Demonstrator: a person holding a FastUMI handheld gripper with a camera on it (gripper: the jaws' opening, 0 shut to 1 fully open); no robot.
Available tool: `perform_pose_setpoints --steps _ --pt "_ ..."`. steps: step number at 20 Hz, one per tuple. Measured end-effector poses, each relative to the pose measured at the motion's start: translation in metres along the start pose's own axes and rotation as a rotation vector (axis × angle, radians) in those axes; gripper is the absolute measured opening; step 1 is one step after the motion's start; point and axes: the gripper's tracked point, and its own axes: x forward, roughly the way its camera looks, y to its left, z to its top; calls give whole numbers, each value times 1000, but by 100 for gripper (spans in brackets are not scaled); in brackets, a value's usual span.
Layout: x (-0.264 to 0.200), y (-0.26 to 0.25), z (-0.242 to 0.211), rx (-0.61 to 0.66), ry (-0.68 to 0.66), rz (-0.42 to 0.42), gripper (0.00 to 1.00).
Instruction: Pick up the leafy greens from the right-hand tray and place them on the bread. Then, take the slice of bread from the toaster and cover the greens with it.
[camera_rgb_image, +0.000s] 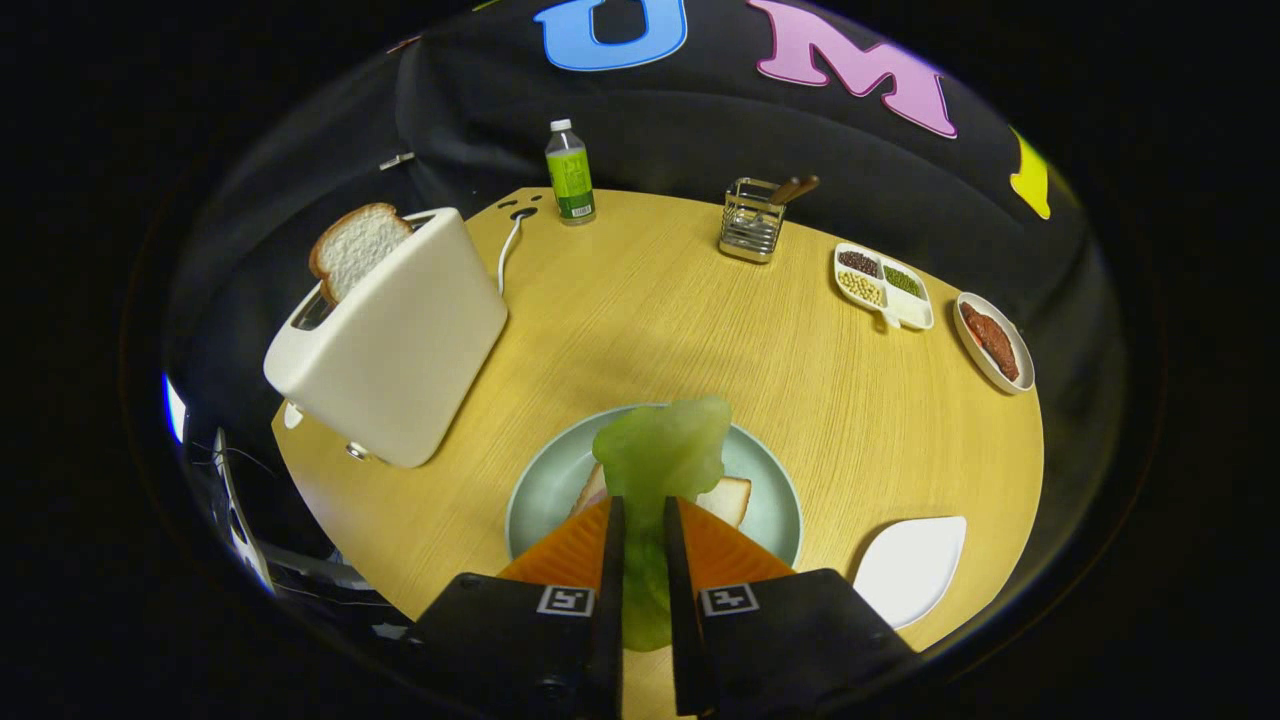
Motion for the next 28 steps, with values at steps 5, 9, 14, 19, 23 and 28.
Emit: perform_pose_setpoints --steps 5,9,14,19,23,28 --pt "7 4 -1 23 12 -3 39" --pt "4 -1 5 35 -5 -18 65" --pt "-24 8 38 60 -113 2 100" --pt "-71 35 106 10 -304 34 99" --pt "-89 70 143 -1 -378 92 99" --pt "-100 124 176 -70 -432 171 99"
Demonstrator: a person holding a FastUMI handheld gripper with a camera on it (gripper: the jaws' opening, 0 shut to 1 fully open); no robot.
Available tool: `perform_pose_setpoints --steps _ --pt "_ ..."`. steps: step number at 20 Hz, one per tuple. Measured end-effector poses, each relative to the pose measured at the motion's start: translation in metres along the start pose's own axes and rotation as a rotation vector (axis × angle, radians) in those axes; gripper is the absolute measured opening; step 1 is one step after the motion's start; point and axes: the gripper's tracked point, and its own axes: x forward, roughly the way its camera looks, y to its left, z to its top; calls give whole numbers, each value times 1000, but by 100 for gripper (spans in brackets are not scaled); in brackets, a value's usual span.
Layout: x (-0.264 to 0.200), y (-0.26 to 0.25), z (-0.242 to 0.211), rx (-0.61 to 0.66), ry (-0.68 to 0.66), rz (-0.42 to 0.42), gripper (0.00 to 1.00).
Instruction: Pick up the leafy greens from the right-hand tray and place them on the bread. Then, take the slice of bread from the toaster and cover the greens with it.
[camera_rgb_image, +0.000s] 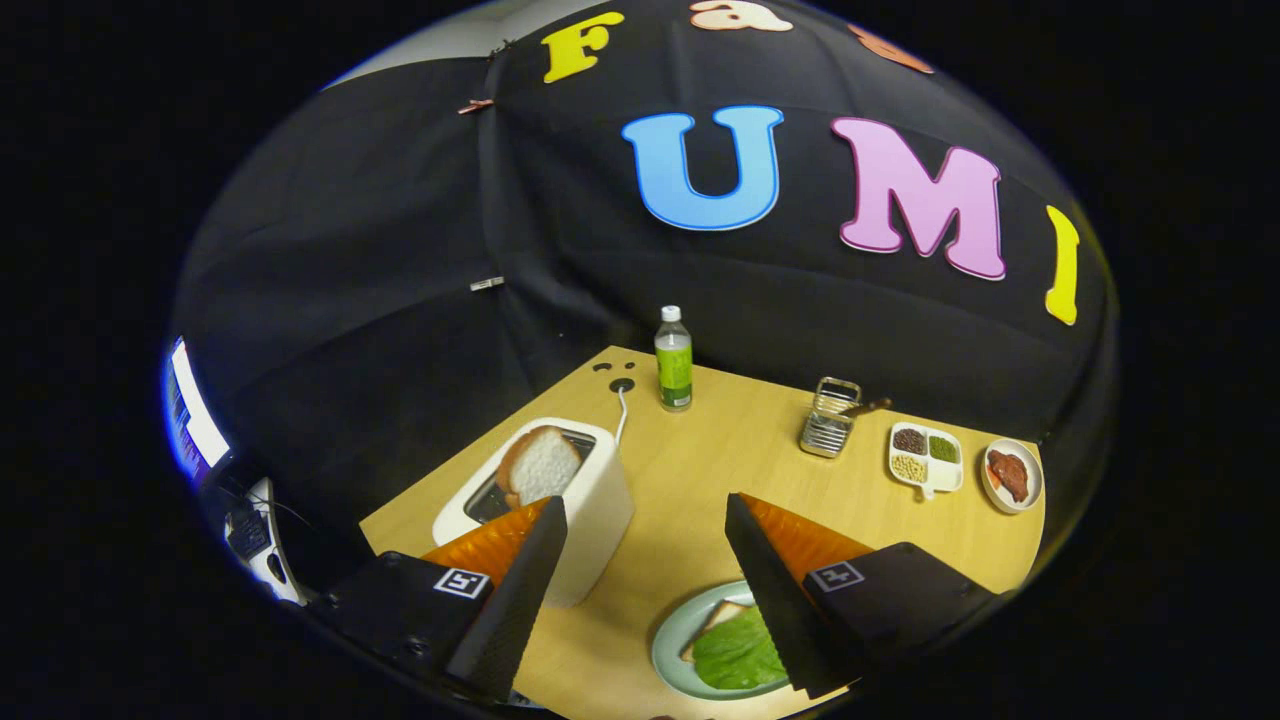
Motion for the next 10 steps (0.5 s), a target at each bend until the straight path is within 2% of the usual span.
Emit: perform_pose_setpoints --steps 5,10 --pt "16 48 17 -59 -17 70 99" --pt "39 83 12 -83 9 113 99"
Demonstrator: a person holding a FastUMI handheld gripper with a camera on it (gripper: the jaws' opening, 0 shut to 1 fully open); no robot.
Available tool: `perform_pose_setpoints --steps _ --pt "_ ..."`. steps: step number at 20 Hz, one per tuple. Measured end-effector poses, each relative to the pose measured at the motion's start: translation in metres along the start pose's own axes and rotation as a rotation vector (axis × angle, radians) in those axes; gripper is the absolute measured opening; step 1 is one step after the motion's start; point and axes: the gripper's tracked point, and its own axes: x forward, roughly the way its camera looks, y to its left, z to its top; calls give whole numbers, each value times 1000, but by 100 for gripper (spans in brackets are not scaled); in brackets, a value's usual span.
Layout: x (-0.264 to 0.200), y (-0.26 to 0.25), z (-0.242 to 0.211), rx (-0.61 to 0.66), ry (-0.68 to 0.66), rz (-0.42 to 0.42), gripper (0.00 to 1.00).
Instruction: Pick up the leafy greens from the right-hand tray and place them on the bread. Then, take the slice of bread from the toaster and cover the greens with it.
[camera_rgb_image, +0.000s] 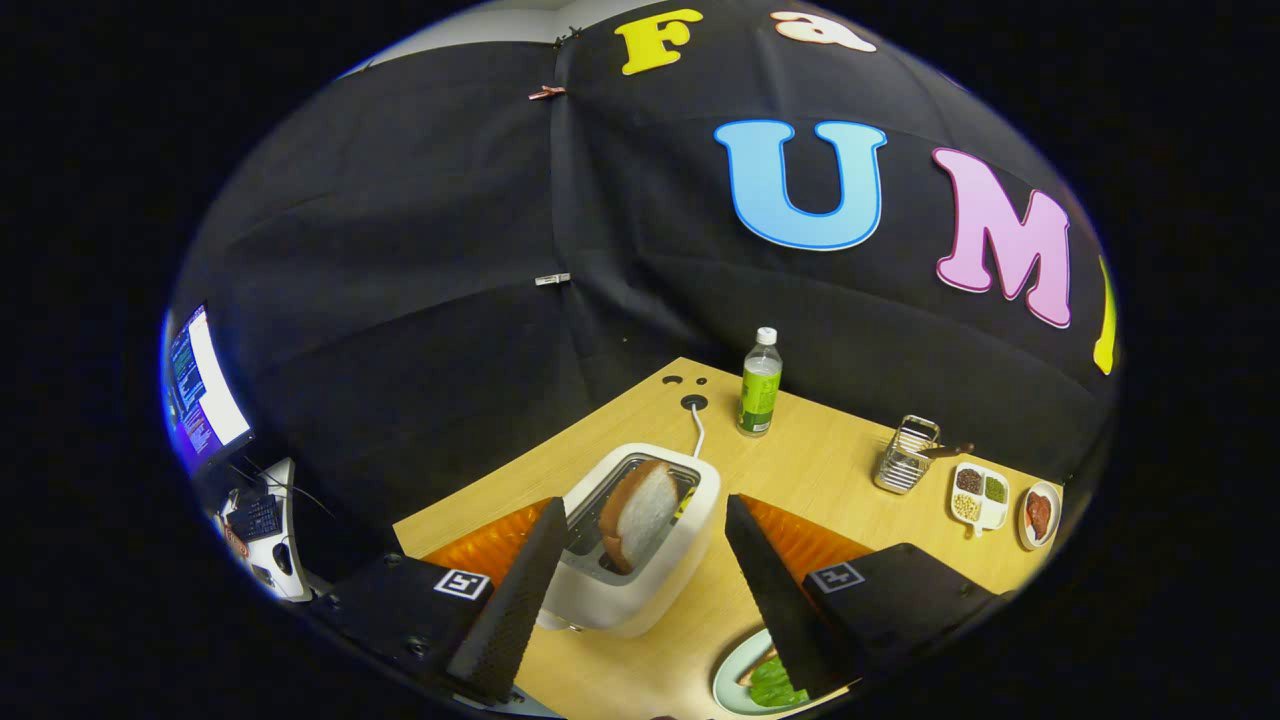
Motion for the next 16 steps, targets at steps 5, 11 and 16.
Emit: perform_pose_setpoints --steps 5,11,16 --pt "29 15 -12 -20 32 6 99" --pt "71 5 -41 -1 88 -63 99" --pt "93 -1 -49 18 92 -112 98"
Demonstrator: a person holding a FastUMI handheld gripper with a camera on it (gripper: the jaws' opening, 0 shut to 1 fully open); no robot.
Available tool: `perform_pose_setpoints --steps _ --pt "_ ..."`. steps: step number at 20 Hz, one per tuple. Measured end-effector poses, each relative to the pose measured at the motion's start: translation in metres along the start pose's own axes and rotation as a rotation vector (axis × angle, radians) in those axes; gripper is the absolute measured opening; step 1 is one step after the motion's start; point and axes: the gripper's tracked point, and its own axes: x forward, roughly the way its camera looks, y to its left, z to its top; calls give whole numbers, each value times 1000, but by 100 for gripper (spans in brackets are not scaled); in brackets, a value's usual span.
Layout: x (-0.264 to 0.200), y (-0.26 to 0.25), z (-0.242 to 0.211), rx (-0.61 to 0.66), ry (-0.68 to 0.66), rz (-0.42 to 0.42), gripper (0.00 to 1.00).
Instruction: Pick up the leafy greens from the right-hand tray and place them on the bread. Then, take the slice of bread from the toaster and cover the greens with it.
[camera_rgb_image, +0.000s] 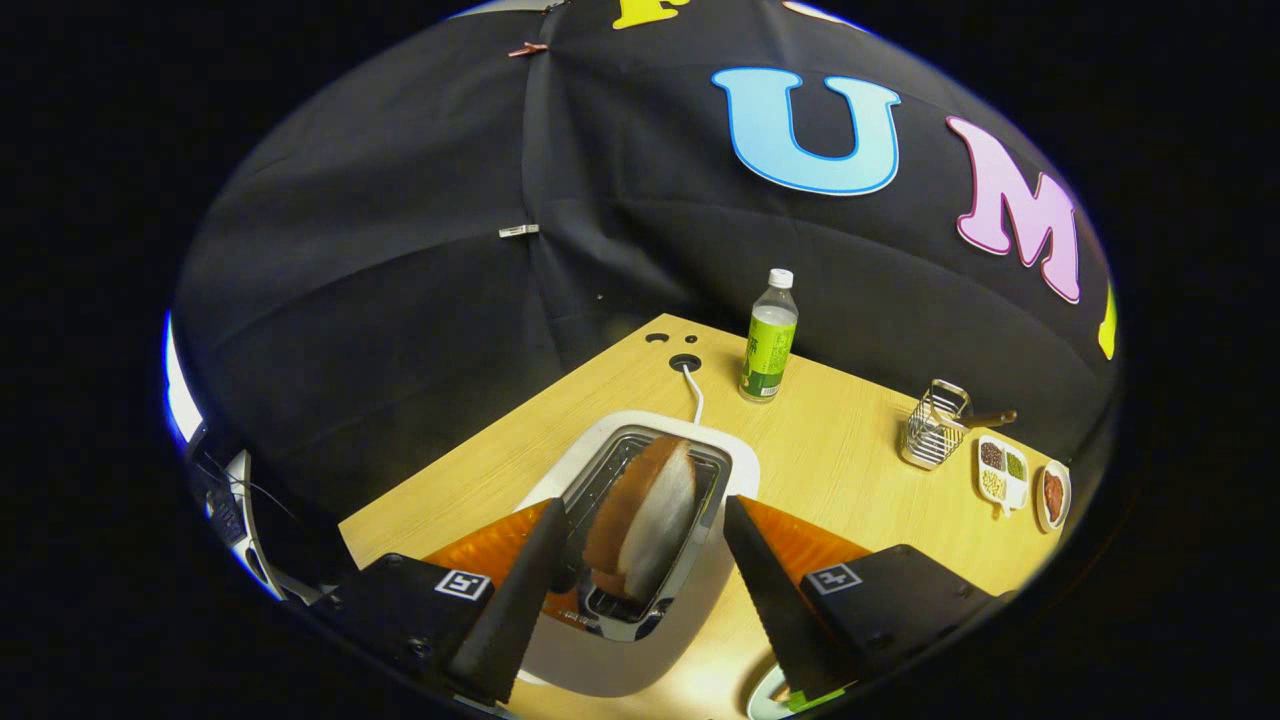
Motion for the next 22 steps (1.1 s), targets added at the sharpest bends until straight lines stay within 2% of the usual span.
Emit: perform_pose_setpoints --steps 3,6,9,12,14,18,22 --pt "6 1 3 6 -9 -11 89" --pt "11 4 0 15 -3 -2 65" --pt "11 -1 -2 12 5 -29 40" --pt "10 -1 -7 82 35 -38 22" --pt "10 -1 1 120 36 -40 19" --pt "0 4 5 98 26 -5 15" --pt "-22 4 28 124 -34 16 15"
